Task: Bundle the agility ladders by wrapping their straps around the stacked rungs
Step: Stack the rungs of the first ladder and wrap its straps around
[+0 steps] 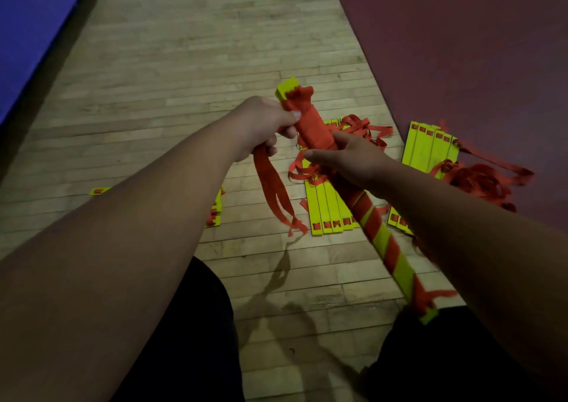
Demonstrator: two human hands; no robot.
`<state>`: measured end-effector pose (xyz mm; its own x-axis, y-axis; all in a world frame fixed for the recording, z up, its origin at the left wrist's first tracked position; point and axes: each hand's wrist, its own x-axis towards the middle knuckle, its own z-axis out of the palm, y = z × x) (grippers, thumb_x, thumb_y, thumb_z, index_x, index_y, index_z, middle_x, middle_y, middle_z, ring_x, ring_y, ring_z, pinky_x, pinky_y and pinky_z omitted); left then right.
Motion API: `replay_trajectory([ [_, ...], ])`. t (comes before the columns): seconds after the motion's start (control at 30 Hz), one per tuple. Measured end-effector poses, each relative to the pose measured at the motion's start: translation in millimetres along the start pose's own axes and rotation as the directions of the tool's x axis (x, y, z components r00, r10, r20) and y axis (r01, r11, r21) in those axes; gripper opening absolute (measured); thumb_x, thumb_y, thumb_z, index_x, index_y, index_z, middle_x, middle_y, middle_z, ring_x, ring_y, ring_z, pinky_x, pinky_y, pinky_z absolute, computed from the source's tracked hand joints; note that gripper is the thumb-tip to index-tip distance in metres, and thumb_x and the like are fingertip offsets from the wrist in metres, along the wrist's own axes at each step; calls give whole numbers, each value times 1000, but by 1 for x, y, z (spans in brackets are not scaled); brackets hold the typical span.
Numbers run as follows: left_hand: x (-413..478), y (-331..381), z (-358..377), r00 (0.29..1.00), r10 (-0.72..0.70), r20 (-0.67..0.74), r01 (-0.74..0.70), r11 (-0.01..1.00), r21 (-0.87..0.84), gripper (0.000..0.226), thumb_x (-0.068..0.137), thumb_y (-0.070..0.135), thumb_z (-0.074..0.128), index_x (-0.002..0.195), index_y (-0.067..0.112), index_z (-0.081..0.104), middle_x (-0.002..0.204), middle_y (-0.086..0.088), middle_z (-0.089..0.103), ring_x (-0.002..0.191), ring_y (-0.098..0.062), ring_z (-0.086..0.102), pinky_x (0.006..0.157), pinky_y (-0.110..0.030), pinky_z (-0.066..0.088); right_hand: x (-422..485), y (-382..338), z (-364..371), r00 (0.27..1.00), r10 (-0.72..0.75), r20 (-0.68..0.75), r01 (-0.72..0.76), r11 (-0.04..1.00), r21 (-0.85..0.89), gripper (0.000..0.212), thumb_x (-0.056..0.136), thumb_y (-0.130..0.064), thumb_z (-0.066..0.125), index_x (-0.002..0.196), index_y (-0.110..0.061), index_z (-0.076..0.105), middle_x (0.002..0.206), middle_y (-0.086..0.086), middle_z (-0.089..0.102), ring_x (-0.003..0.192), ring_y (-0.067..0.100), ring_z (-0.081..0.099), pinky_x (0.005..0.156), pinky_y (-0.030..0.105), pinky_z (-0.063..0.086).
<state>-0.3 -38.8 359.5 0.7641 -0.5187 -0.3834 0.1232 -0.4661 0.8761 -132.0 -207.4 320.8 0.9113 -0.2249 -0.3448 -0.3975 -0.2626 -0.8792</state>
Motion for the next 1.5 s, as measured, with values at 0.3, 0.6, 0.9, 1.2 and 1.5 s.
replay_trajectory([
  [0.3, 0, -1, 8, 999, -39, 23, 38, 999, 20, 41, 105, 50, 67, 113, 10, 71, 80, -4, 77, 48, -9, 56, 52, -30, 55, 2, 4, 2, 997, -70, -16, 64, 968, -242, 30, 103, -26, 73, 130, -20, 62, 87, 6, 74, 61, 10, 74, 51, 25, 54],
  [0.6, 1, -4, 14, 994, -113, -15, 111, 990, -88, 38, 105, 48, 70, 106, 10, 74, 76, -4, 74, 49, -8, 57, 51, -27, 55, 1, 5, 15, 995, -100, 29, 104, 919, -381, 63, 111, -65, 31, 152, -21, 48, 123, 8, 68, 105, 22, 65, 84, 36, 50],
  [0.9, 4, -3, 11, 990, -115, -76, 100, 977, -186, 23, 101, 30, 79, 101, 7, 76, 74, -1, 76, 45, -5, 53, 48, -23, 52, 7, 0, 5, 999, -30, -40, 20, 970, -242, 50, 105, -56, 60, 142, -24, 50, 110, 3, 70, 88, 19, 69, 70, 34, 52],
  [1.2, 2, -1, 15, 996, 7, -85, 6, 987, 158, 25, 100, 28, 78, 97, 3, 79, 78, -4, 81, 47, -7, 57, 49, -26, 55, 4, 3, 3, 998, -66, -25, 51, 922, -385, 45, 100, -27, 76, 142, -22, 60, 96, -7, 64, 82, 11, 64, 62, 27, 44],
  [1.5, -1, 0, 22, 996, 83, -45, -69, 967, 244, 48, 105, 60, 61, 101, 14, 78, 83, -1, 82, 58, -11, 60, 54, -26, 55, 4, 5, 11, 998, -62, -20, 42, 849, -527, 33, 101, -15, 63, 132, -22, 58, 99, 2, 70, 86, 20, 69, 76, 41, 59],
])
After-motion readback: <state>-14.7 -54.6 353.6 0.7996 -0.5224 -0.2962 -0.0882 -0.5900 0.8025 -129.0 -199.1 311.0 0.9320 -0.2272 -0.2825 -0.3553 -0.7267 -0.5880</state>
